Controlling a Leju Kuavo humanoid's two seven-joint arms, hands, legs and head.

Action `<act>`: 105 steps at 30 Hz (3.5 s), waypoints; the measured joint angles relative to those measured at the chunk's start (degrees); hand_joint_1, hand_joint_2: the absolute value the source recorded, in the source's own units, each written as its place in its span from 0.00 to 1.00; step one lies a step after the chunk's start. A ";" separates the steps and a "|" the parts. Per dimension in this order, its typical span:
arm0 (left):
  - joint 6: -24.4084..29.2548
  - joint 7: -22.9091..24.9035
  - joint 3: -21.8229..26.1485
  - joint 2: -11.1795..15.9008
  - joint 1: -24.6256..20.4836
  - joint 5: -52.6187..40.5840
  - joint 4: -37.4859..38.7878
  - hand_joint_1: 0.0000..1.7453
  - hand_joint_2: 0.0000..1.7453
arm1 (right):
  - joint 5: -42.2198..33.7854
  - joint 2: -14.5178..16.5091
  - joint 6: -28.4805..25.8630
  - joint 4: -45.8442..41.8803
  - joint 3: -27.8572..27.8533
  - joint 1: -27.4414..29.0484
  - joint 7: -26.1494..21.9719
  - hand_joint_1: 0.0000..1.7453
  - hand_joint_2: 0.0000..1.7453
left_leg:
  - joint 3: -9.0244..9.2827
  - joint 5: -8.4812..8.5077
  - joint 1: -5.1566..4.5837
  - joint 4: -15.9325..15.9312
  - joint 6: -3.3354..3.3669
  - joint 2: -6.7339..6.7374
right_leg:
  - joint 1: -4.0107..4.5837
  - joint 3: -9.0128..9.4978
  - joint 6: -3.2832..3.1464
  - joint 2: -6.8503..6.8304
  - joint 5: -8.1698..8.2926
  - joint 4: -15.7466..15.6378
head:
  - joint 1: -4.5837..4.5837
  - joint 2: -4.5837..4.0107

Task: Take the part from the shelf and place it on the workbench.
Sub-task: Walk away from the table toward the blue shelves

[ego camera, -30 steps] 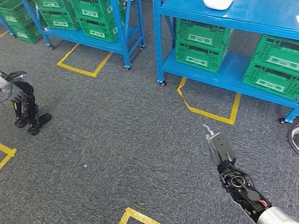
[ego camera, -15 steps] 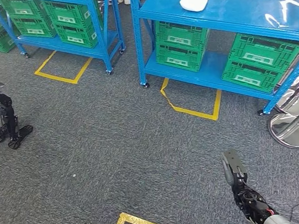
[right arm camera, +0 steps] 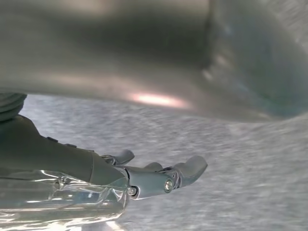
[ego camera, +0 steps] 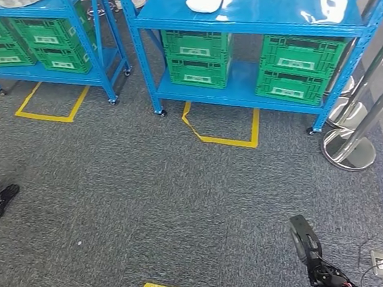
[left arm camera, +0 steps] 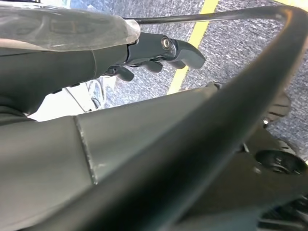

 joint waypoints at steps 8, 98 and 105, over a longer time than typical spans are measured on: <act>-0.01 0.00 -1.06 0.35 -0.44 0.26 0.00 0.00 0.00 | 2.14 0.95 -2.41 3.44 1.33 1.39 5.58 0.00 0.00 | 7.91 8.54 -1.03 -18.53 2.48 -1.52 | 0.57 -0.59 0.56 2.34 -0.05 0.17 | -0.15 0.00; 1.09 0.99 -2.65 1.21 -0.22 2.40 -0.02 0.00 0.00 | -2.77 4.10 2.16 7.89 2.49 1.94 11.09 0.00 0.00 | 4.60 9.72 -1.62 -16.83 5.27 -0.57 | -0.35 5.27 1.36 -0.47 -5.23 -0.04 | -0.42 0.00; 1.04 0.79 -2.65 0.83 -0.14 2.41 -0.02 0.00 0.00 | -2.96 3.87 2.16 7.93 2.55 1.49 11.07 0.00 0.00 | 10.35 8.37 -0.66 -20.62 3.59 -0.28 | -0.45 -2.60 2.67 -1.55 -11.62 15.39 | 0.16 0.00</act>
